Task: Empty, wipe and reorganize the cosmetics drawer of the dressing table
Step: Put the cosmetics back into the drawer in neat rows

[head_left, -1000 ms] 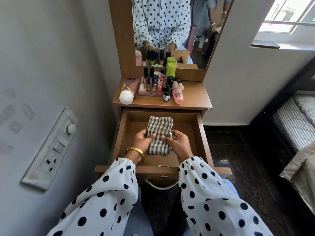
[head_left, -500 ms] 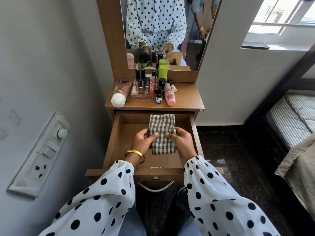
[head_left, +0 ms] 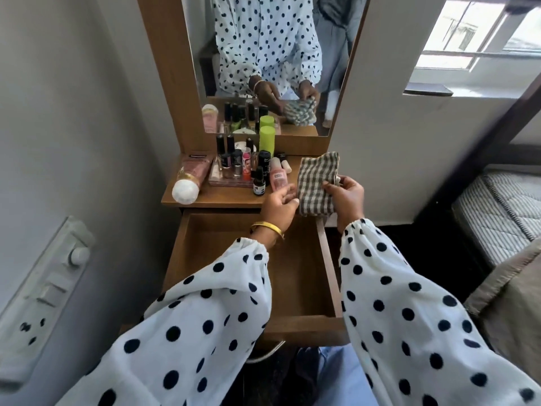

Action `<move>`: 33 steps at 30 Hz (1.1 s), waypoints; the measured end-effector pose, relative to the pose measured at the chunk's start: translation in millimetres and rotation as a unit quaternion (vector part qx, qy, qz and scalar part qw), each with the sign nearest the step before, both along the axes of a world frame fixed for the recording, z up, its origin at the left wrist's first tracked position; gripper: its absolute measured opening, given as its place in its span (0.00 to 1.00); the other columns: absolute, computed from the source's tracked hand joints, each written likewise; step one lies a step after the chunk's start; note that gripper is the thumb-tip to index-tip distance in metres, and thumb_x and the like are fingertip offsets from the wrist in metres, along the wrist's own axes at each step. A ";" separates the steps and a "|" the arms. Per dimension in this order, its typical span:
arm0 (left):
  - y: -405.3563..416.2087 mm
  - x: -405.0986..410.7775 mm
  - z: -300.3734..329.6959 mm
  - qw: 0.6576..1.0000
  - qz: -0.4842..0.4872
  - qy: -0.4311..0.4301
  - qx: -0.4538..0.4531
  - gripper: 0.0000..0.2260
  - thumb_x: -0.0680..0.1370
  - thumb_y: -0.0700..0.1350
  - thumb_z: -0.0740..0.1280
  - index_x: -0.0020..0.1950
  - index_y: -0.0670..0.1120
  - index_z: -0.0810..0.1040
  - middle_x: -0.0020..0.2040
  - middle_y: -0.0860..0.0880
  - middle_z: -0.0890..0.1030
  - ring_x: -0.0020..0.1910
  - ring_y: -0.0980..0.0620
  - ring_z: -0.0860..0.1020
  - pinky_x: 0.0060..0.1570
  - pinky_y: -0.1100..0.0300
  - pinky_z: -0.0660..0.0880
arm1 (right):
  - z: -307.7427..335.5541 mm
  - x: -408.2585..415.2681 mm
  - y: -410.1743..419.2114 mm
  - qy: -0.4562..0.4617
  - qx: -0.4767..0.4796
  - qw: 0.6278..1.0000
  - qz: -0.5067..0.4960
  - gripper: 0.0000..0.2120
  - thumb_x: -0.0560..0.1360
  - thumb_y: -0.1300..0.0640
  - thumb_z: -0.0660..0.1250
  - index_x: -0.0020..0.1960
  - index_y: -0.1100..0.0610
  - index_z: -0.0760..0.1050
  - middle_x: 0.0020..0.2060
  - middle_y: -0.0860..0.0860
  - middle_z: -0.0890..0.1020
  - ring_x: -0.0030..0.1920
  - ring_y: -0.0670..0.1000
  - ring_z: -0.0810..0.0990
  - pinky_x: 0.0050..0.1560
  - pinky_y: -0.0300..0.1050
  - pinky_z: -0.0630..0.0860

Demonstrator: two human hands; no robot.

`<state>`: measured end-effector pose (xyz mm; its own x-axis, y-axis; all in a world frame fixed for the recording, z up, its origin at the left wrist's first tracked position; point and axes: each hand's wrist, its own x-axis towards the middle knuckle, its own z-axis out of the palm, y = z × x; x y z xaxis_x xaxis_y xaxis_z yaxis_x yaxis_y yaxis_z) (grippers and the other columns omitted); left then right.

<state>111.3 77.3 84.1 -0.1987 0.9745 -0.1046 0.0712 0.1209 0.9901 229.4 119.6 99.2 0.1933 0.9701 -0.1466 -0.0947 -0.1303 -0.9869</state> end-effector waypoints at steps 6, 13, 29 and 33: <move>11.8 5.7 -6.1 0.997 -0.016 0.076 0.004 0.19 0.76 0.32 0.59 0.67 0.40 0.70 0.68 0.41 0.72 0.68 0.46 0.70 0.63 0.63 0.65 | -20.5 -7.4 34.3 -0.217 0.019 0.976 -0.023 0.18 0.70 0.61 0.72 0.57 0.61 0.72 0.53 0.59 0.79 0.53 0.57 0.79 0.57 0.51 0.75; 13.4 5.2 -18.6 0.998 -0.015 0.052 0.014 0.20 0.76 0.30 0.57 0.67 0.39 0.70 0.67 0.40 0.72 0.67 0.46 0.70 0.55 0.73 0.64 | -36.0 -1.8 11.4 -0.455 0.288 0.838 0.083 0.11 0.72 0.68 0.63 0.53 0.64 0.79 0.55 0.59 0.80 0.57 0.59 0.75 0.58 0.43 0.69; 42.6 9.2 4.4 0.998 -0.022 0.048 -0.014 0.20 0.76 0.31 0.57 0.68 0.37 0.68 0.70 0.39 0.68 0.72 0.46 0.65 0.72 0.52 0.62 | -27.5 -3.2 67.5 -0.532 0.152 0.800 0.232 0.20 0.77 0.65 0.57 0.68 0.58 0.70 0.71 0.56 0.67 0.71 0.56 0.65 0.71 0.44 0.59; 40.5 7.0 11.1 1.000 -0.009 0.023 -0.012 0.19 0.77 0.31 0.56 0.67 0.38 0.69 0.67 0.39 0.72 0.68 0.45 0.70 0.69 0.51 0.66 | -20.8 -3.6 67.9 -0.521 0.149 0.807 0.235 0.18 0.77 0.65 0.58 0.67 0.59 0.72 0.70 0.57 0.69 0.71 0.56 0.66 0.70 0.43 0.60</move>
<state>118.3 117.8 95.2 -0.1857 0.9754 -0.1188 0.1195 0.1424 0.9826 225.8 187.5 78.5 -0.3385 0.9342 0.1125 0.7968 0.3482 -0.4938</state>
